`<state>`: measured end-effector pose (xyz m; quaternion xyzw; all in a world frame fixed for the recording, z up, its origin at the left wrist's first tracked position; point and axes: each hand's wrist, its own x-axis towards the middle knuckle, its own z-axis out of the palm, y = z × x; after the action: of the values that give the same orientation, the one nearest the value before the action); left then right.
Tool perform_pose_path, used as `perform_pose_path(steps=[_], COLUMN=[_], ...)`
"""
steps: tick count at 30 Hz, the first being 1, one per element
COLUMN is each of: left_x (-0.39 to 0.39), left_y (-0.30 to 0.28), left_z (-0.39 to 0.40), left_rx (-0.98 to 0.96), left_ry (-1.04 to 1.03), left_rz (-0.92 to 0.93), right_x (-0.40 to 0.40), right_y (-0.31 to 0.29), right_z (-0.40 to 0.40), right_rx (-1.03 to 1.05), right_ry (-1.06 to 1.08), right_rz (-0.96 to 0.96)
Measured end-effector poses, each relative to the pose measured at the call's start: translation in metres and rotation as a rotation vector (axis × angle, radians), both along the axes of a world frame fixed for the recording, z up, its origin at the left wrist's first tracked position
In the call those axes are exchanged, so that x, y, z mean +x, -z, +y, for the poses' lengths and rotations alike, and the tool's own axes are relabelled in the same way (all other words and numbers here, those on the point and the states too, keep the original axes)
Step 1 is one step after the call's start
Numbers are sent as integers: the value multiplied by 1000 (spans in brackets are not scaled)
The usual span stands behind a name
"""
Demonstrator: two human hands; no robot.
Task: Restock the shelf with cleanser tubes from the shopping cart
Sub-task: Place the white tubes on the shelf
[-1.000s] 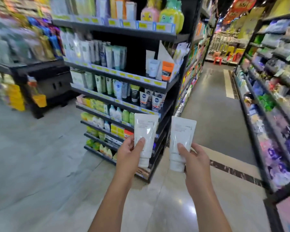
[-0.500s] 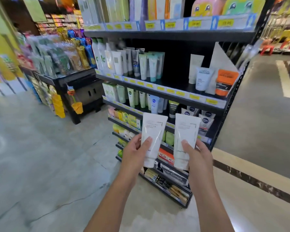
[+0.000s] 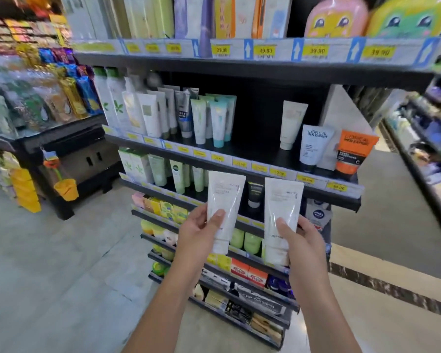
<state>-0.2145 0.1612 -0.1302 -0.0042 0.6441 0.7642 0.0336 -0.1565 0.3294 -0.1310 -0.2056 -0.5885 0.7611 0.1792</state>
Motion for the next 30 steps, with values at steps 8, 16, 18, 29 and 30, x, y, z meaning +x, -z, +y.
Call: perform_pose_path(steps=[8,16,18,29,30], left_x=[-96,-171,-183,-243,-248], left_y=[-32,-53,-60,-80,-82], left_z=[-20,-9,-5,5,7], left_rx=[41,47,37,-49,-56], left_ry=[353,482,510,536,537], left_rz=[61,116,152,273,281], right_x=[-60,-104,-119,-250,-260], right_y=[-33,-52,-58,-81,-79], right_z=[-26,-27,-20,27,31], right_rx=[91,143,150,278,294], right_ry=[133,369,418,336,340], right_rz=[48,81,87,96,77])
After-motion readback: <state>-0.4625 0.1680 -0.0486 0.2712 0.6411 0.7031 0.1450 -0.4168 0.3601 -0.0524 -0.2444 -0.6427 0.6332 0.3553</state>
